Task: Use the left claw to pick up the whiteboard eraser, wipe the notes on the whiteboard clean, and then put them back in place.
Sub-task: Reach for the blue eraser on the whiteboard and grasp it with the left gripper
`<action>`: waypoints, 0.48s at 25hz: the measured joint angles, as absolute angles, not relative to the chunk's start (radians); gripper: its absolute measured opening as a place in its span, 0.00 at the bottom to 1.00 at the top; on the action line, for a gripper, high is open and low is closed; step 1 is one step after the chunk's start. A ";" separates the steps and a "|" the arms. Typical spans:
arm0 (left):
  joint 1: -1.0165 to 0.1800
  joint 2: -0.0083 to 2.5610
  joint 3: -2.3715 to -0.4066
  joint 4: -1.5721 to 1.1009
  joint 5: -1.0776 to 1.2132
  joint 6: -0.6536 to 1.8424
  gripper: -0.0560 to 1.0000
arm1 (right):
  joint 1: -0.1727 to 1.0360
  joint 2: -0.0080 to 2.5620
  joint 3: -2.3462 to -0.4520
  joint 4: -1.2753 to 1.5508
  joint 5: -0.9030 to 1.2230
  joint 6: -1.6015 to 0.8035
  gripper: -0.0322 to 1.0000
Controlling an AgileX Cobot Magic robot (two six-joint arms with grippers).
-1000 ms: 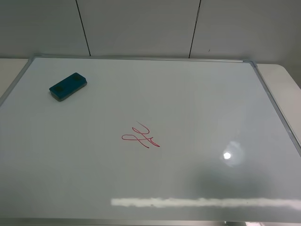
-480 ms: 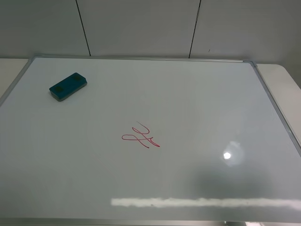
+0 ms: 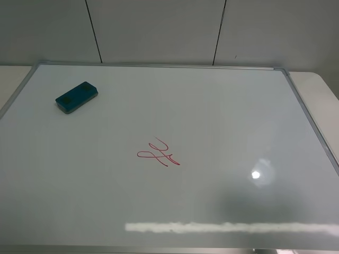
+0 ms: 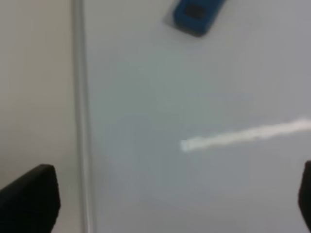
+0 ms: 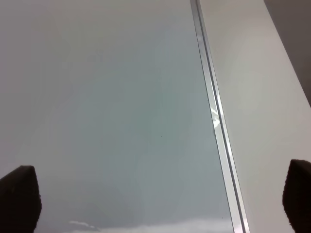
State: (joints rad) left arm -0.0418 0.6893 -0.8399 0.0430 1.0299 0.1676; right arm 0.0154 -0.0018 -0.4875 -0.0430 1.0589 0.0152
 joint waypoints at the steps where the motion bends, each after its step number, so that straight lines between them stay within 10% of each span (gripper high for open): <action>1: -0.042 0.737 -0.862 0.020 1.020 0.199 0.99 | 0.015 -0.002 -0.487 -0.043 1.059 0.015 0.99; 12: 0.130 1.230 -1.059 -0.365 0.982 0.757 0.99 | 0.015 -0.002 -0.487 -0.043 1.059 0.015 0.99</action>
State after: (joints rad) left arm 0.1302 1.2303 -1.0587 -0.3646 0.9821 0.7571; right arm 0.0154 -0.0018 -0.4875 -0.0430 1.0589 0.0152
